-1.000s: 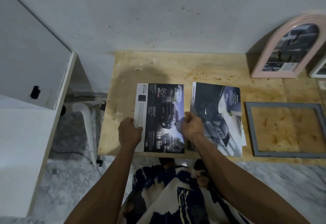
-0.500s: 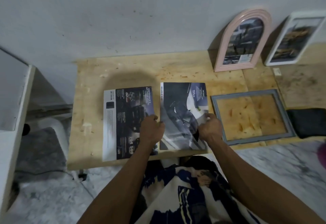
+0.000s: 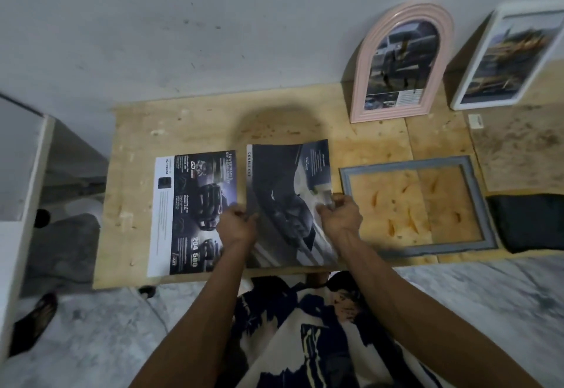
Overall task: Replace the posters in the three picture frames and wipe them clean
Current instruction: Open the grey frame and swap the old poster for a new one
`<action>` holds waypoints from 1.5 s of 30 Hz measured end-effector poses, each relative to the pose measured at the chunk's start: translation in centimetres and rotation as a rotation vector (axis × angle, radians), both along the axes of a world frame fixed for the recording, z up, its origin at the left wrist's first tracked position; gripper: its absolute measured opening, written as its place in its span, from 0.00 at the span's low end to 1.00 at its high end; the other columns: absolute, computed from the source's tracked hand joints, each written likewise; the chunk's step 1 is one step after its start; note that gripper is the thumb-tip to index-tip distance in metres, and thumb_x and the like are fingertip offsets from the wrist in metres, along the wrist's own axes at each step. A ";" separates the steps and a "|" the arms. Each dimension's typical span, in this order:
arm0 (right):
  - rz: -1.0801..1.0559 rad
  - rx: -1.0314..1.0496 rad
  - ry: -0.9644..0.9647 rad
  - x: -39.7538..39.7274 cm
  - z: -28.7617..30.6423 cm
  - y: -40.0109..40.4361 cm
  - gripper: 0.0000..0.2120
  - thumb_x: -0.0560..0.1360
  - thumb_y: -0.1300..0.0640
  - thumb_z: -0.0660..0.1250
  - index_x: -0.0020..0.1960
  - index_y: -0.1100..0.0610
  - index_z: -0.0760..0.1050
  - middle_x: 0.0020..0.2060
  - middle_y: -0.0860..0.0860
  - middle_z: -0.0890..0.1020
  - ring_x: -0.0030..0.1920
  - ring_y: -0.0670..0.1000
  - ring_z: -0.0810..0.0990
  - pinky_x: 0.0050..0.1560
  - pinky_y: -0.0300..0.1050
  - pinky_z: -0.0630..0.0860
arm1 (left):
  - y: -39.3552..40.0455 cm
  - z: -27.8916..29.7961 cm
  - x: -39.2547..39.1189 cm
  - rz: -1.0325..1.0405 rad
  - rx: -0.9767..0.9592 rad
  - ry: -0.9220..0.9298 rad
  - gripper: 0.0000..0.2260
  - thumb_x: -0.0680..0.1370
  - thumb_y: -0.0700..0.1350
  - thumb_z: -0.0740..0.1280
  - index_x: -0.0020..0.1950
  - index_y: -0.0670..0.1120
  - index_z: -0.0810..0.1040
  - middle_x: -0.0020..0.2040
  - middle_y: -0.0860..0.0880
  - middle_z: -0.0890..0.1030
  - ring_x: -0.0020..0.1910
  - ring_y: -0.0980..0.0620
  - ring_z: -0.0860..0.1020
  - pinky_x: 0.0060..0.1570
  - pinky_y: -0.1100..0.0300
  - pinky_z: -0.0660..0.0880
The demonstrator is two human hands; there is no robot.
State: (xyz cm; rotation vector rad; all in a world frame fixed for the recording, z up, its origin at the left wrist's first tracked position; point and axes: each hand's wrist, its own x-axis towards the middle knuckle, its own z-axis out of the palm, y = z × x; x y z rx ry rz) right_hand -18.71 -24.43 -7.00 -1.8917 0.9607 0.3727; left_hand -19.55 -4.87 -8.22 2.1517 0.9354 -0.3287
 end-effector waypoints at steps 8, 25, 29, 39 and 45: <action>0.239 -0.006 -0.128 1.0 -0.3 -2.5 0.07 0.78 0.55 0.63 0.53 0.57 0.73 0.44 0.52 0.77 0.44 0.54 0.73 0.45 0.45 0.66 | -1.8 -0.2 -1.2 0.266 -0.093 -0.116 0.10 0.72 0.41 0.75 0.34 0.46 0.77 0.35 0.50 0.82 0.36 0.50 0.79 0.52 0.55 0.80; -0.419 0.377 -0.296 -6.1 2.8 -7.6 0.06 0.77 0.62 0.62 0.53 0.56 0.74 0.34 0.51 0.77 0.33 0.49 0.74 0.33 0.39 0.74 | -8.5 2.7 -8.4 0.342 -0.885 -0.213 0.14 0.72 0.42 0.78 0.48 0.40 0.75 0.34 0.47 0.79 0.34 0.49 0.76 0.35 0.58 0.78; -0.470 0.487 -0.234 -10.5 2.3 -8.5 0.08 0.78 0.66 0.61 0.43 0.55 0.67 0.24 0.49 0.71 0.25 0.46 0.69 0.26 0.40 0.66 | -12.5 2.2 -11.4 0.244 -0.816 -0.270 0.10 0.73 0.45 0.76 0.51 0.48 0.79 0.47 0.48 0.84 0.43 0.48 0.83 0.39 0.52 0.81; -0.643 0.545 -0.355 -11.3 5.4 -16.9 0.11 0.70 0.67 0.71 0.52 0.62 0.78 0.41 0.56 0.84 0.39 0.54 0.84 0.36 0.48 0.80 | -13.4 4.5 -9.7 0.007 -0.626 -0.232 0.19 0.76 0.39 0.73 0.65 0.47 0.74 0.62 0.45 0.79 0.57 0.45 0.79 0.57 0.47 0.79; -0.393 0.371 -0.248 -9.5 4.1 -26.6 0.08 0.73 0.68 0.70 0.49 0.58 0.78 0.41 0.52 0.81 0.41 0.52 0.81 0.45 0.49 0.80 | -17.1 3.5 -6.6 -0.028 -0.550 -0.126 0.15 0.75 0.34 0.71 0.60 0.43 0.78 0.58 0.40 0.80 0.54 0.39 0.80 0.46 0.49 0.79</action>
